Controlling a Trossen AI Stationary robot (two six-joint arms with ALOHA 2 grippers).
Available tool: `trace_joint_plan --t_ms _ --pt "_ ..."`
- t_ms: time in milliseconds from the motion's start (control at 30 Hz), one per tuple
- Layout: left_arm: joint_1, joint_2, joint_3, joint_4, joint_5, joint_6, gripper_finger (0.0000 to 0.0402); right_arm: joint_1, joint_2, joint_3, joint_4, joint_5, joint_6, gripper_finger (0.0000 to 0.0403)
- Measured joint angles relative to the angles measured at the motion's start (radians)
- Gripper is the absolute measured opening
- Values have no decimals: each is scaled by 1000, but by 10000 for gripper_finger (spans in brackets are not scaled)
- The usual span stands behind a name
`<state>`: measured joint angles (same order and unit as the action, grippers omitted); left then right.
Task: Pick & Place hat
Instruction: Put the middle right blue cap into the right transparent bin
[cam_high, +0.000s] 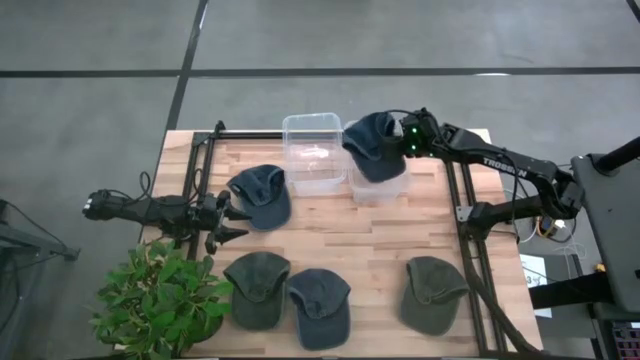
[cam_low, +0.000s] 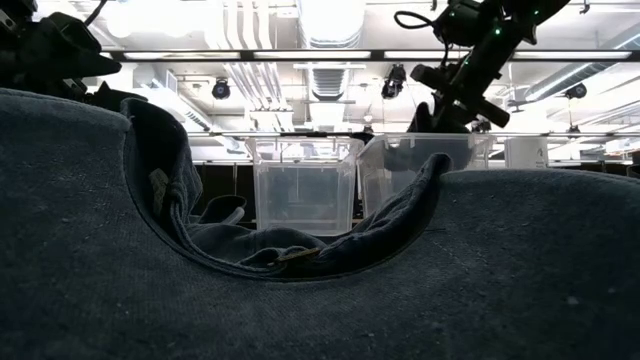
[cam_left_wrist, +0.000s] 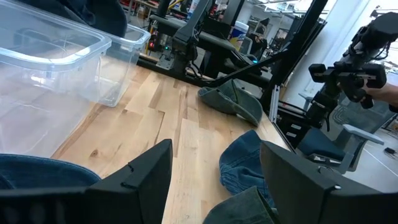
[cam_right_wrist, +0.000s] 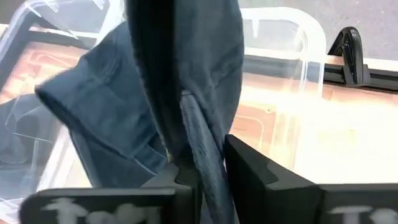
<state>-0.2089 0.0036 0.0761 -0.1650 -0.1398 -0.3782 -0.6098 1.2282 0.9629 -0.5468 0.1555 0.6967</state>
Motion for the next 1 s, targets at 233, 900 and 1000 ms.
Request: trace_joint_plan --t_ms 233,900,1000 --pt "0 0 0 0 0 0 236 0 0 -8 -1 -16 11 92" --pt "0 0 0 0 0 0 236 1 -3 7 -68 -71 -2 120" --pt "0 0 0 0 0 0 236 1 -3 9 -71 -77 -4 132"
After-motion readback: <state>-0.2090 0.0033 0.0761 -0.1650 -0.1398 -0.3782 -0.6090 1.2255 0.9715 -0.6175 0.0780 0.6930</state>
